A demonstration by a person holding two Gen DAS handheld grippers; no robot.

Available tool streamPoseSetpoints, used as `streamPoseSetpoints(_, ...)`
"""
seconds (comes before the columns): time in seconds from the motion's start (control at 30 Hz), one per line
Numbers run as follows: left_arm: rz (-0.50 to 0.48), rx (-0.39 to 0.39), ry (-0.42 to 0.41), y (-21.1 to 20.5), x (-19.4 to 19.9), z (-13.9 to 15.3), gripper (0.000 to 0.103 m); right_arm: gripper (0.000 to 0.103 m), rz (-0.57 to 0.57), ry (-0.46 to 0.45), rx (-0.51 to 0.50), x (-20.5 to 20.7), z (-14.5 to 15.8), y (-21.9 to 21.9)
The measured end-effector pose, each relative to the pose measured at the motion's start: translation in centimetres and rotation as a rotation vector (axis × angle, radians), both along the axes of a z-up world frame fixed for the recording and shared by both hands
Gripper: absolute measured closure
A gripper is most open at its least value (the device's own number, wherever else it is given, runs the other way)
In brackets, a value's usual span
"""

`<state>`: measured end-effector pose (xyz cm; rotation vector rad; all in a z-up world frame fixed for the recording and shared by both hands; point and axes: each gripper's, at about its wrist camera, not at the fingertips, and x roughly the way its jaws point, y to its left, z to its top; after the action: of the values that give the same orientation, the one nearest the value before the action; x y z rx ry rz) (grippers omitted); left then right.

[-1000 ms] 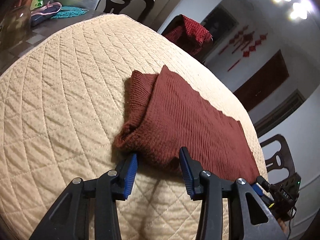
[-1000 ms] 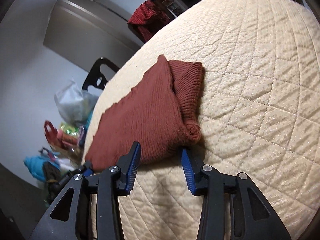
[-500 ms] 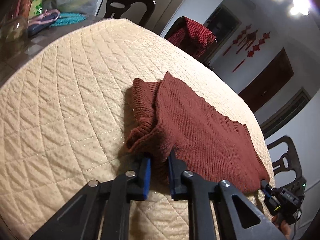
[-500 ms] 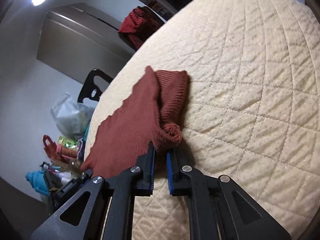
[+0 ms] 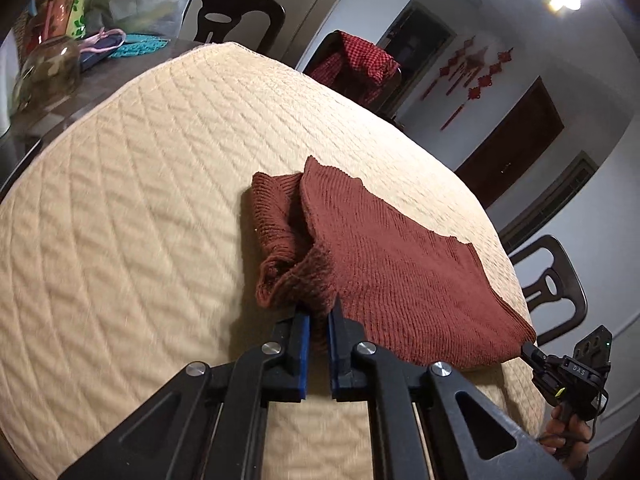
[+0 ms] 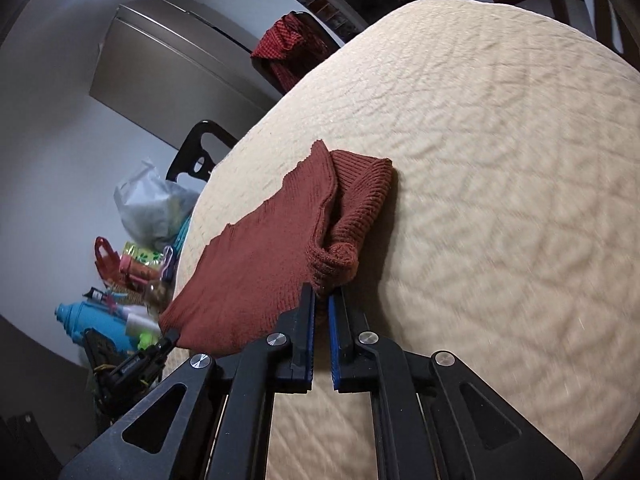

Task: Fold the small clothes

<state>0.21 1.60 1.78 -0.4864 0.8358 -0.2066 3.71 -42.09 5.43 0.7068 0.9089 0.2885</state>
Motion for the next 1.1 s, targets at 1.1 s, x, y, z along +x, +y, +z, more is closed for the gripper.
streamPoseSetpoints(1.1,-0.138,0.211,-0.051,-3.3,2.6,-0.5,0.081,0.097,0.428,-0.105,-0.388,5.7,-0.8,16.3)
